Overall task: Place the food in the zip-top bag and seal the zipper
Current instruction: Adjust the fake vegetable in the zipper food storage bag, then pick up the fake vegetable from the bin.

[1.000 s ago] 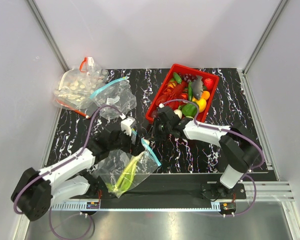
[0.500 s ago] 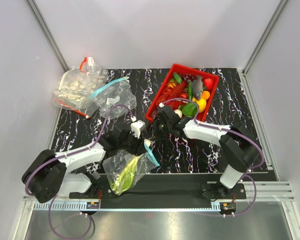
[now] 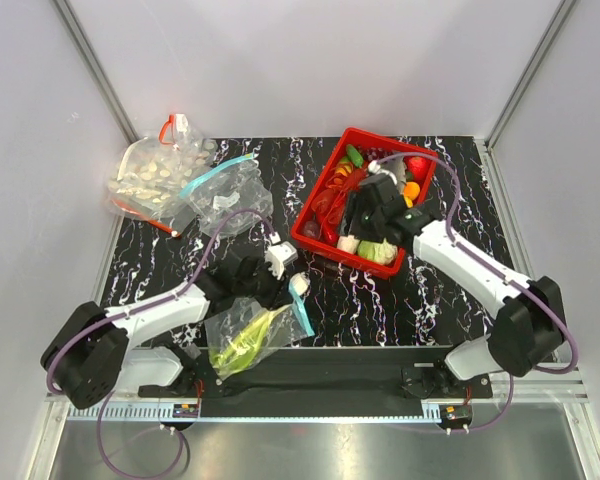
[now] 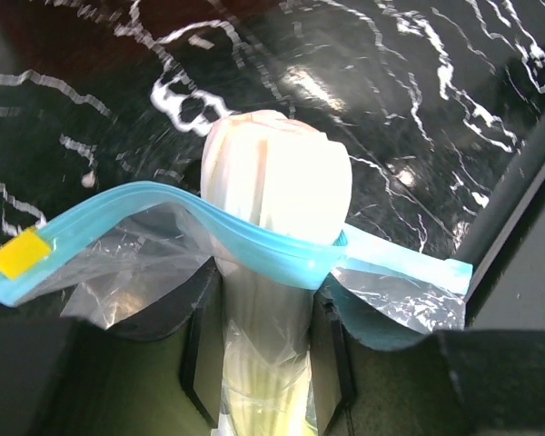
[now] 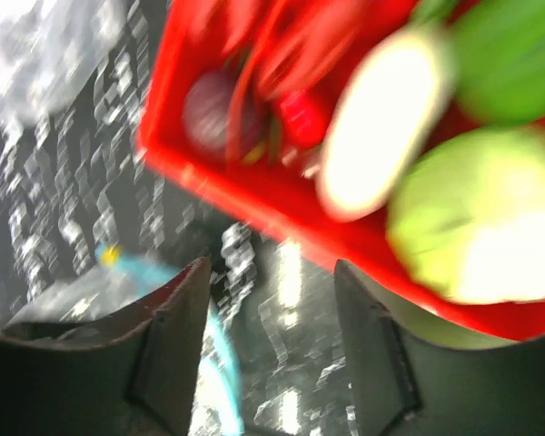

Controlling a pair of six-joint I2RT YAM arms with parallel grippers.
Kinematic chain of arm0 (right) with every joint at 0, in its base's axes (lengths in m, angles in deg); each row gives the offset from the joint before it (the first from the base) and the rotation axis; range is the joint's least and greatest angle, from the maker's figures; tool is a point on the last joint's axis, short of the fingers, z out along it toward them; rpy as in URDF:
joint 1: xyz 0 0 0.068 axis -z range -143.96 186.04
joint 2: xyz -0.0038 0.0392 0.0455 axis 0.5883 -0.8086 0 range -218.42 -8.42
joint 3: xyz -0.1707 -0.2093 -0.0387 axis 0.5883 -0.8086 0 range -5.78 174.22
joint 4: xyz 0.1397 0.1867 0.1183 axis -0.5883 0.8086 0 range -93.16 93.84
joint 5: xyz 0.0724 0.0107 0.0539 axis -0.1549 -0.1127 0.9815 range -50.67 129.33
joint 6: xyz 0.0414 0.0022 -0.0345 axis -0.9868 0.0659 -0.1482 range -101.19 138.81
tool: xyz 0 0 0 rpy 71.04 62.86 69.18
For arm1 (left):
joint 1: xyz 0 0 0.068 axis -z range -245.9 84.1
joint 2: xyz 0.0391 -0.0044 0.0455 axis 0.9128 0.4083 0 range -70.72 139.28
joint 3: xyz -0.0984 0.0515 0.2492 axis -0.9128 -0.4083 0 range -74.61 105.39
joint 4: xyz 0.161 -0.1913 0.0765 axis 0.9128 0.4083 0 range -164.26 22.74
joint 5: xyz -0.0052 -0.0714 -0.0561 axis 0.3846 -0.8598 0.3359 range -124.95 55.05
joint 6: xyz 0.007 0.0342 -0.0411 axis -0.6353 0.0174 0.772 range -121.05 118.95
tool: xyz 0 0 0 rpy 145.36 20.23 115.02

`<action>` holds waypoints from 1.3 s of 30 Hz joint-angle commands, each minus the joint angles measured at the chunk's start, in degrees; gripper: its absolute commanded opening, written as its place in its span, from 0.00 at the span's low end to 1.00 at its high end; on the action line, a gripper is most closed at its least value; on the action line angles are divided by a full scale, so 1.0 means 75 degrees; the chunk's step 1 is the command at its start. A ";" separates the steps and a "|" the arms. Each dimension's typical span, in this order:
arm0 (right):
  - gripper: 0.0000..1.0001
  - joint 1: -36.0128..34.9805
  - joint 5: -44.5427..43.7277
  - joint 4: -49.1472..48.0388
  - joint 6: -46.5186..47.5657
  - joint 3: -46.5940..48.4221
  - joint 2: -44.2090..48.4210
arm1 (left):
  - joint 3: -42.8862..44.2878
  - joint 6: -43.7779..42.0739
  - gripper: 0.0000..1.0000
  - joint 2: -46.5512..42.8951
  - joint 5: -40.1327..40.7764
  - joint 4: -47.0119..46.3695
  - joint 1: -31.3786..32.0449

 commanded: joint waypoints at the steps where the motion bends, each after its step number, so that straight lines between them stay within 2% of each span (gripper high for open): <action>1: 0.65 0.0546 -0.0825 0.0818 0.0650 0.0475 -0.0286 | 0.0636 -0.1205 0.21 -0.0044 -0.0487 -0.0116 0.0271; 2: 0.66 0.0595 -0.0848 0.0888 0.0685 0.0546 -0.0416 | 0.0881 -0.1289 0.22 0.0027 -0.0383 -0.0115 0.0354; 3: 0.74 0.0630 -0.0941 0.0854 0.0686 0.0651 -0.0545 | 0.1011 -0.1337 0.22 0.0190 -0.0335 0.0210 0.0425; 4: 0.77 0.0665 -0.0977 0.0808 0.0697 0.0698 -0.0813 | 0.1140 -0.1557 0.22 0.0296 -0.0346 0.0306 0.0530; 7: 0.79 0.0700 -0.1083 0.0784 0.0732 0.0968 -0.1481 | 0.1667 -0.2002 0.23 0.0671 -0.0241 0.0809 0.0741; 9: 0.79 0.0736 -0.1048 0.0667 0.0732 0.1154 -0.1810 | 0.2077 -0.2250 0.24 0.1021 0.0296 0.1334 0.0847; 15: 0.76 0.0852 -0.1141 0.0573 0.0791 0.1694 -0.3064 | 0.2419 -0.2720 0.29 0.1515 0.0591 0.1667 0.0894; 20: 0.74 0.0981 -0.1060 0.0514 0.0779 0.1882 -0.3955 | 0.2278 -0.2673 0.42 0.1574 0.0614 0.1408 0.0894; 23: 0.69 0.0982 -0.1059 0.0561 0.0861 0.1953 -0.4261 | 0.2278 -0.2661 0.52 0.1481 0.0708 0.1385 0.0894; 24: 0.60 0.1017 -0.1048 0.0538 0.0850 0.1906 -0.4284 | 0.2266 -0.2661 0.54 0.1434 0.0743 0.1350 0.0894; 28: 0.37 0.1064 -0.0954 0.0093 0.0803 0.1438 -0.3690 | 0.2149 -0.2451 0.69 0.0943 0.0884 0.1104 0.0894; 29: 0.35 0.1064 -0.0942 -0.0001 0.0791 0.1367 -0.3490 | 0.2114 -0.2392 0.75 0.0825 0.0954 0.1046 0.0894; 32: 0.32 0.1087 -0.0872 -0.0200 0.0756 0.1168 -0.2670 | 0.1974 -0.2158 0.84 0.0228 0.1118 0.0823 0.0894; 33: 0.31 0.1099 -0.0791 -0.0236 0.0721 0.1144 -0.2250 | 0.1962 -0.2099 0.94 0.0099 0.1223 0.0741 0.0894; 34: 0.31 0.1099 -0.0767 -0.0305 0.0697 0.1109 -0.2037 | 0.1938 -0.1983 0.98 -0.0181 0.1305 0.0717 0.0894; 39: 0.31 0.1134 -0.0871 -0.0774 0.0533 0.0794 -0.0994 | 0.1763 -0.1561 0.99 -0.0956 0.1575 0.0519 0.0894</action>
